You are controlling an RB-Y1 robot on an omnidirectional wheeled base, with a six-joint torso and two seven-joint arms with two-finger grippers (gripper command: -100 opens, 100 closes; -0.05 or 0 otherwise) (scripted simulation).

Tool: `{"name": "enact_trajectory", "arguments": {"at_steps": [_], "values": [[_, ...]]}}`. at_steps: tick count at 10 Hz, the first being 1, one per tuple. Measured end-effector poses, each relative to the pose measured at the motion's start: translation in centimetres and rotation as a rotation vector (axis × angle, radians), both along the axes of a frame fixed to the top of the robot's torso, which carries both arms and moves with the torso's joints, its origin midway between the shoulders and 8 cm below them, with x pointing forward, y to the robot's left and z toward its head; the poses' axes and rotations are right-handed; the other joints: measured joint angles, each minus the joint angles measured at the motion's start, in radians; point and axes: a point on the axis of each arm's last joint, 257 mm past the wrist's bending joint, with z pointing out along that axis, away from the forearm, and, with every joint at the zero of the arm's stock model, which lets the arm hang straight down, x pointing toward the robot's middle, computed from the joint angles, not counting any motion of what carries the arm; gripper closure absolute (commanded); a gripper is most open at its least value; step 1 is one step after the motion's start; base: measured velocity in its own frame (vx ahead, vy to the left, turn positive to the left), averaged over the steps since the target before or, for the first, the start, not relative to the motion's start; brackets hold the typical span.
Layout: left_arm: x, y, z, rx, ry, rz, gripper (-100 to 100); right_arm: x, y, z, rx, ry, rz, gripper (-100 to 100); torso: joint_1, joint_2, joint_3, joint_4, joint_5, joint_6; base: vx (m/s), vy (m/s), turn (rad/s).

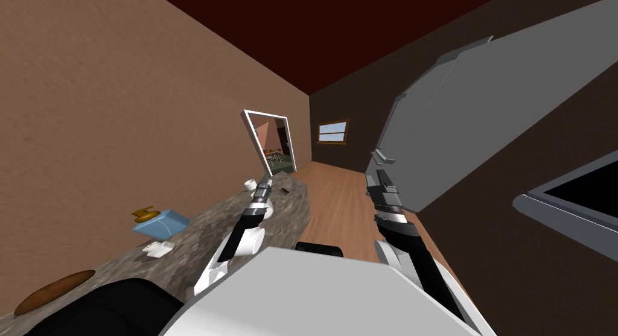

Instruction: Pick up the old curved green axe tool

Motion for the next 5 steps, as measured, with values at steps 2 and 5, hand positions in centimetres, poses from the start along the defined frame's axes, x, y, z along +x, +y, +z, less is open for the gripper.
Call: {"name": "enact_trajectory", "arguments": {"at_steps": [2, 5], "values": [[0.4, 0.7, -0.9, 0.005, 0.047, 0.015, -100, 0.0, 0.0, 0.0, 0.000, 0.000, 0.000, 0, 0.000, 0.000, 0.000, 0.000, 0.000, 0.000, 0.042, -0.057, 0.023], [0.8, 1.7, -2.8, 0.009, 0.127, 0.038, -100, 0.0, 0.0, 0.0, 0.000, 0.000, 0.000, 0, 0.000, 0.000, 0.000, 0.000, 0.000, 0.000, 0.040, -0.064, 0.022]]}}
